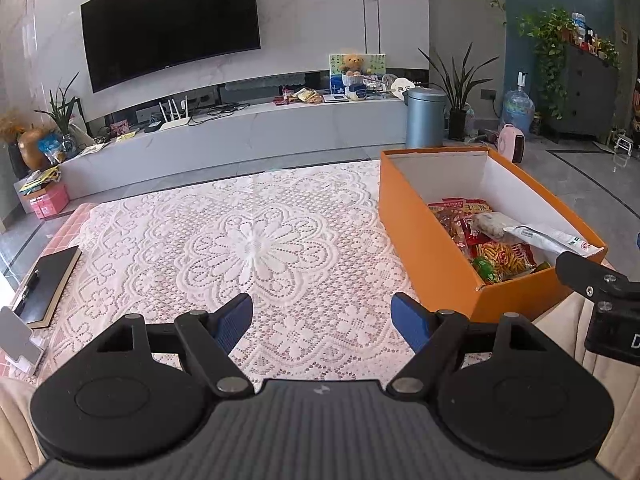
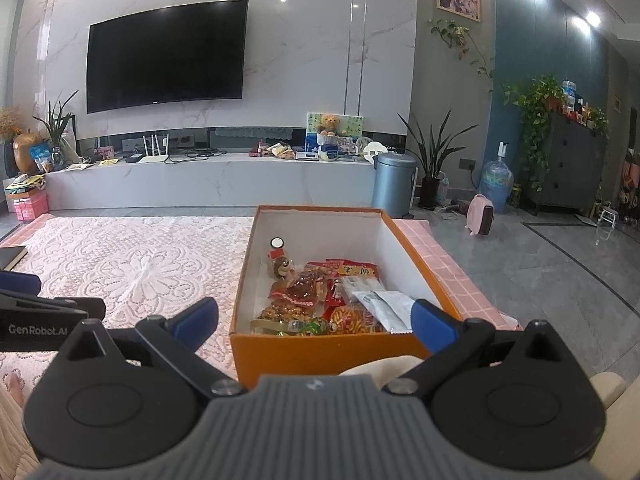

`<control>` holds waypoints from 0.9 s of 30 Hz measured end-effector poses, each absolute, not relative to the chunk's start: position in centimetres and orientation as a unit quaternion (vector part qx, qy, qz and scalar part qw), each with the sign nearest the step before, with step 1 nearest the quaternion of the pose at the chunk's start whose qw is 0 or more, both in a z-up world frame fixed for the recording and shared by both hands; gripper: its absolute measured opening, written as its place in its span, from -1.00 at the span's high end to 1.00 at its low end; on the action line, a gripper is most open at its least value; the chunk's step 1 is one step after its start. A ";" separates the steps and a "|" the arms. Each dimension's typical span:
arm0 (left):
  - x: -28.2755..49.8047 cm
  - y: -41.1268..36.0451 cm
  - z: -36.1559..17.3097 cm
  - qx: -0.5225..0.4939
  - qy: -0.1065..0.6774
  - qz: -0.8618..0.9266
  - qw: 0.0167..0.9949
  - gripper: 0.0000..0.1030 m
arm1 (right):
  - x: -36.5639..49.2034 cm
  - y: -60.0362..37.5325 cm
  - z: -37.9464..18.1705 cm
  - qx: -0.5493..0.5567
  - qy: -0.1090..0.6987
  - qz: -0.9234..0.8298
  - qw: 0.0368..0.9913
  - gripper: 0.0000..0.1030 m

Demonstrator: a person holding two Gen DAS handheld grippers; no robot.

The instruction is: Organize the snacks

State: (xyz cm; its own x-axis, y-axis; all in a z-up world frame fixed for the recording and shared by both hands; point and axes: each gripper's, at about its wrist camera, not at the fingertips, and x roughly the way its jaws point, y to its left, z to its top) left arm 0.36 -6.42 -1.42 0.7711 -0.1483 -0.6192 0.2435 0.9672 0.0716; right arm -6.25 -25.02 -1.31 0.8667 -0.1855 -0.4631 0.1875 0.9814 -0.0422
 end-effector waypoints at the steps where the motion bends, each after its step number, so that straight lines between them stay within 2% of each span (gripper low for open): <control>1: 0.3 -6.4 -1.4 0.075 0.322 -0.104 0.938 -0.79 | -6.2 -25.0 -1.3 0.001 0.239 -0.096 0.966 -0.94; 27: 0.1 -5.9 -1.5 0.069 0.330 -0.109 0.935 -0.79 | -6.6 -24.2 -1.0 -0.011 0.240 -0.082 0.967 -0.94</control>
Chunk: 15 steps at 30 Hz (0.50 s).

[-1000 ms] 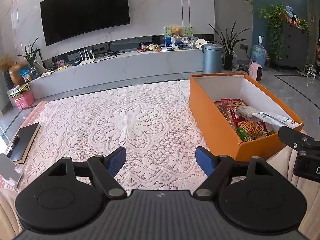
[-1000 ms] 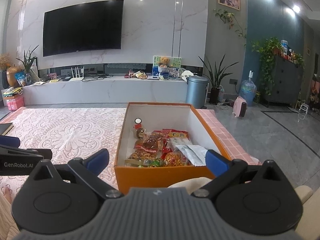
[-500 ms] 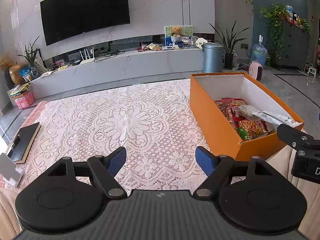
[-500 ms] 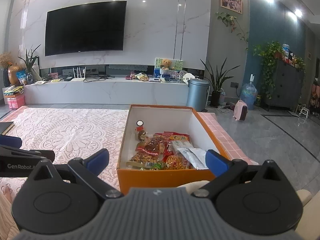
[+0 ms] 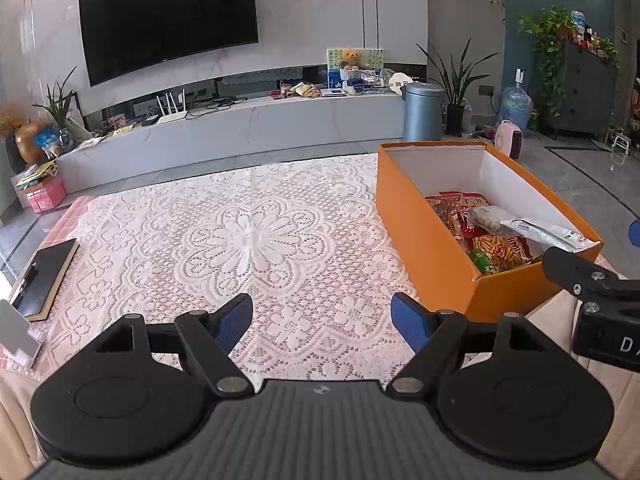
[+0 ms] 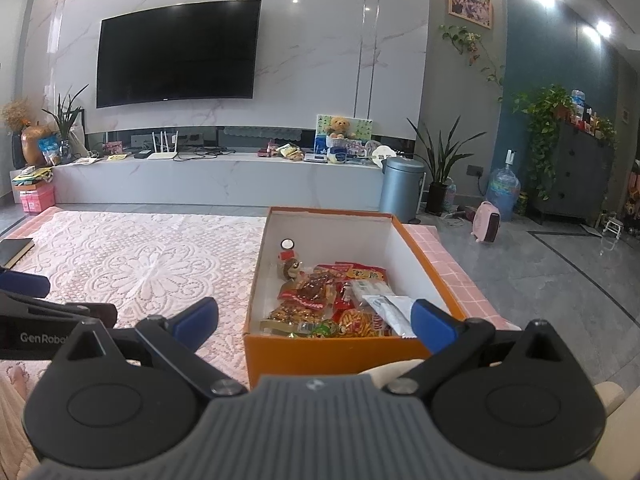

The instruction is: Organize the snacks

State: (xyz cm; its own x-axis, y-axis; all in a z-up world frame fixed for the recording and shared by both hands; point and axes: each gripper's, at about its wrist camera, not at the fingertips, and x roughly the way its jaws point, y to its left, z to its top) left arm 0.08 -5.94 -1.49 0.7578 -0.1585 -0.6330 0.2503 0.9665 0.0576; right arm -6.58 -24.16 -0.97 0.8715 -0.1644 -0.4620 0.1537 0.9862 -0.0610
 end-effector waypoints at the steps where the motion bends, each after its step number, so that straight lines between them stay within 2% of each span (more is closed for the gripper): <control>1: 0.0 -5.9 -1.5 0.070 0.330 -0.108 0.935 -0.79 | -6.6 -24.1 -1.0 -0.011 0.240 -0.081 0.967 -0.94; 15: -0.3 -5.2 -1.2 0.058 0.330 -0.110 0.936 -0.79 | -6.9 -23.2 -0.5 -0.019 0.236 -0.068 0.969 -0.94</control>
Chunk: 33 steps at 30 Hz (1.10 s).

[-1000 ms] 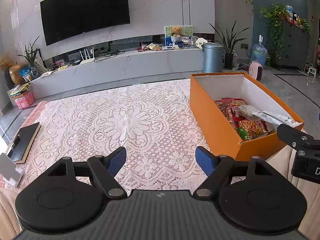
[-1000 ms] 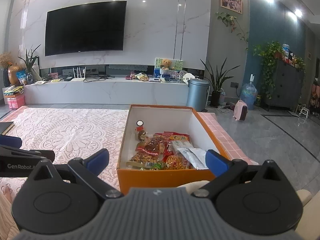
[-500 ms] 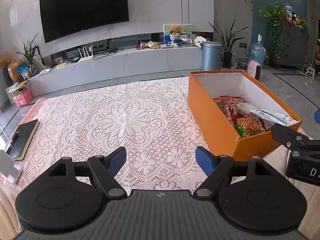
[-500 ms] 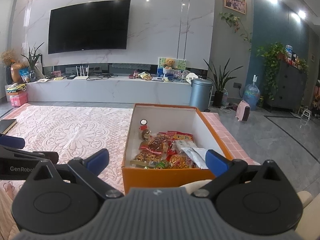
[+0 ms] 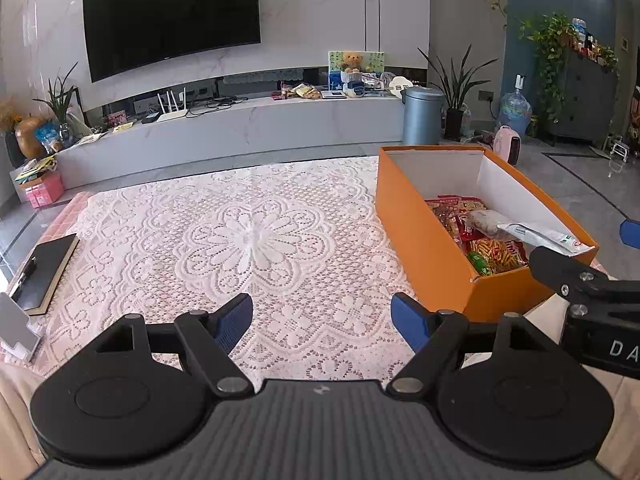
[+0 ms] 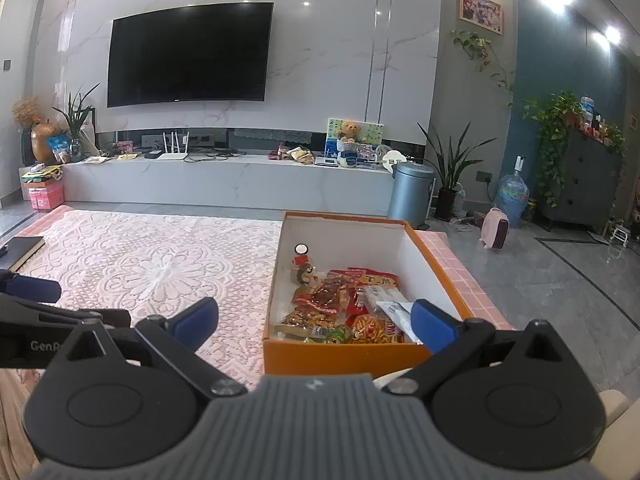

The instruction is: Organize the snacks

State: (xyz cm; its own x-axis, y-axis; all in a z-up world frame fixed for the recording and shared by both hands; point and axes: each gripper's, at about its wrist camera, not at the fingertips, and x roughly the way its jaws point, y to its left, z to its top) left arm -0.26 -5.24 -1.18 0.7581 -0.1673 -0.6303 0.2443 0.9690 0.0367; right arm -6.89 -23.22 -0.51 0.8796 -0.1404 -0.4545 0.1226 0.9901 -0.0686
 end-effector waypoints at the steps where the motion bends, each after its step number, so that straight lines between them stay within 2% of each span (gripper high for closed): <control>1: -0.3 -5.2 -1.1 0.058 0.330 -0.109 0.936 -0.79 | -6.9 -23.2 -0.5 -0.019 0.236 -0.067 0.969 -0.94; 33: -0.5 -4.4 -0.9 0.045 0.330 -0.105 0.937 -0.79 | -5.8 -23.1 -1.4 -0.005 0.282 -0.064 0.957 -0.94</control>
